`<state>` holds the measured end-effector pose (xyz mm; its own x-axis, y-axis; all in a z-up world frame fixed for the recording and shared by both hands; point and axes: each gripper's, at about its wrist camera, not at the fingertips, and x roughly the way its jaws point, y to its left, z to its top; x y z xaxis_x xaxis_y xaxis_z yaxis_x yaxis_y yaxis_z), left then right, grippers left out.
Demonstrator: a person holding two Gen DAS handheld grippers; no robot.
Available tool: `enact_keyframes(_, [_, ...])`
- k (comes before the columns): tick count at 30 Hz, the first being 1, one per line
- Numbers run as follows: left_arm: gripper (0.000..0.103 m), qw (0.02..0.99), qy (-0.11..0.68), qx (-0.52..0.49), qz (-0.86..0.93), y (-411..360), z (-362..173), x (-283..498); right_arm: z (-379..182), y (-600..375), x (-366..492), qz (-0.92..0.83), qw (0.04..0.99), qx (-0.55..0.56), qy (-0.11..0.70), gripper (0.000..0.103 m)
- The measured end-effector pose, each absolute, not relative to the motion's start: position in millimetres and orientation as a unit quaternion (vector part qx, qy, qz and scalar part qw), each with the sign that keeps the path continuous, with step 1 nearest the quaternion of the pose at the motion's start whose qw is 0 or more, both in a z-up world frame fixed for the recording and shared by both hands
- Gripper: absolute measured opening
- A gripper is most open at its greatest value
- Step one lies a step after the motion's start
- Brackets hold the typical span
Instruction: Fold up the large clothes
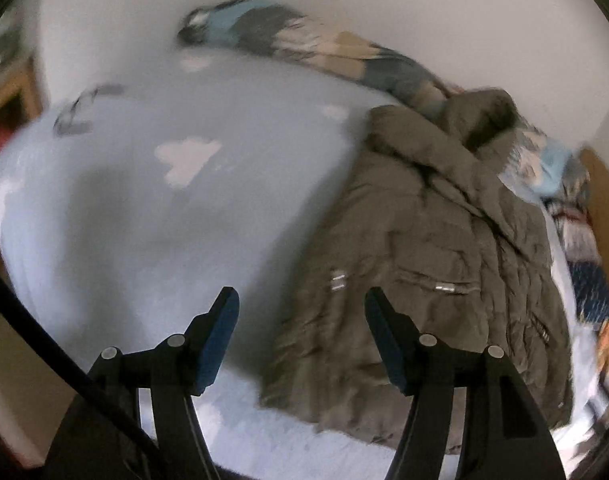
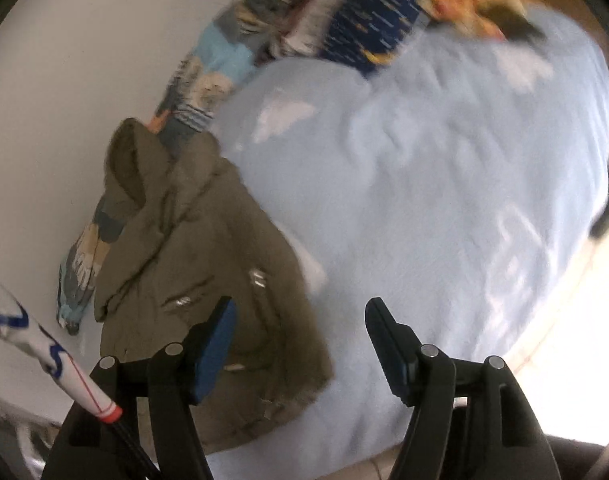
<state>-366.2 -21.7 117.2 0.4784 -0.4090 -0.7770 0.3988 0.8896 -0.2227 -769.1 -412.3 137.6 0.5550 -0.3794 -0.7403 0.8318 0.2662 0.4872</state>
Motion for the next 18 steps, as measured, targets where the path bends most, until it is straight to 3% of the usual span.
enact_keyframes(3, [0.066,0.861,0.429,0.059,-0.266,-64.0,126.4,-378.1,156.3,-399.4,-731.9,-0.366,0.798,0.398,0.268,0.070])
enact_keyframes(5, [0.069,0.857,0.413,0.117,-0.285,-101.3,128.8,-386.2,163.9,-390.4,-699.7,-0.334,0.820,0.368,0.285,0.052])
enact_keyframes(8, [0.070,0.855,0.390,0.174,-0.293,-147.7,123.9,-394.8,164.8,-385.8,-651.3,-0.301,0.833,0.334,0.323,0.039])
enact_keyframes(18, [0.070,0.813,0.451,0.226,-0.291,-246.8,63.5,-382.7,113.3,-405.4,-504.8,-0.270,0.809,0.283,0.439,0.039])
